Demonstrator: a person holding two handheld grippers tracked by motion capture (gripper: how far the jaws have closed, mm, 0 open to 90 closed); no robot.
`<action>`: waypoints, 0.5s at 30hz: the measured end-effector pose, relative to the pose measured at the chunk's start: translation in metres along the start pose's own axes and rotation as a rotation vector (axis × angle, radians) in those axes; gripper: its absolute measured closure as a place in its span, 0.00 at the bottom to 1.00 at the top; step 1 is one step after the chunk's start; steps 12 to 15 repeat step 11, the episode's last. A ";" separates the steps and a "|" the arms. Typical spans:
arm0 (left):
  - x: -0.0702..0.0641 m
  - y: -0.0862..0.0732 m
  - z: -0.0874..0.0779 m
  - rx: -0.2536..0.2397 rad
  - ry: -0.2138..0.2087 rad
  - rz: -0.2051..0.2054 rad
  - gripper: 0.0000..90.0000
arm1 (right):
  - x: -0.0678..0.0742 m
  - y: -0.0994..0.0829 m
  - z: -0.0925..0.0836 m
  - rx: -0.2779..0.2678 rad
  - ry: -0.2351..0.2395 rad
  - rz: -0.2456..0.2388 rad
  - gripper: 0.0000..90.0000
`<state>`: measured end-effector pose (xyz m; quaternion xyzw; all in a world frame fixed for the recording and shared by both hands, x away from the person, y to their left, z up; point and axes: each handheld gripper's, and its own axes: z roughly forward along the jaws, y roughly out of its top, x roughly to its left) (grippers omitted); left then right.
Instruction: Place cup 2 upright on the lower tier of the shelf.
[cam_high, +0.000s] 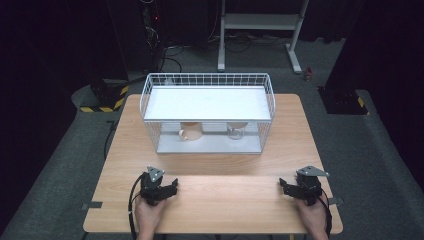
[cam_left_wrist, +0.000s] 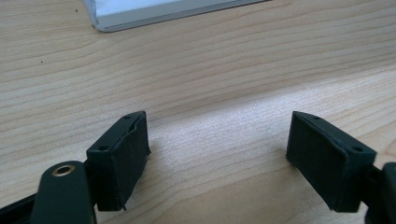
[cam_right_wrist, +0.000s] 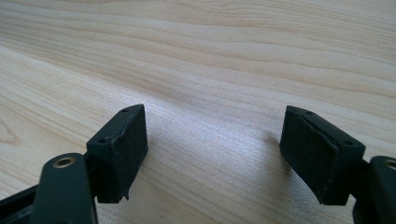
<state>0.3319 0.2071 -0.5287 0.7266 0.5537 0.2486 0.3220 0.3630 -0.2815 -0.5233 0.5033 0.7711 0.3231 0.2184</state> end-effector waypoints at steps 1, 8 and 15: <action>0.000 0.000 0.000 0.000 -0.001 0.000 0.23 | 0.000 0.000 0.000 0.000 0.000 -0.001 0.26; 0.000 0.000 0.000 0.002 0.002 0.000 0.22 | 0.000 0.000 0.000 0.000 0.000 -0.001 0.26; 0.000 0.000 0.000 0.003 0.002 0.000 0.22 | 0.000 0.000 0.000 0.000 0.000 -0.001 0.26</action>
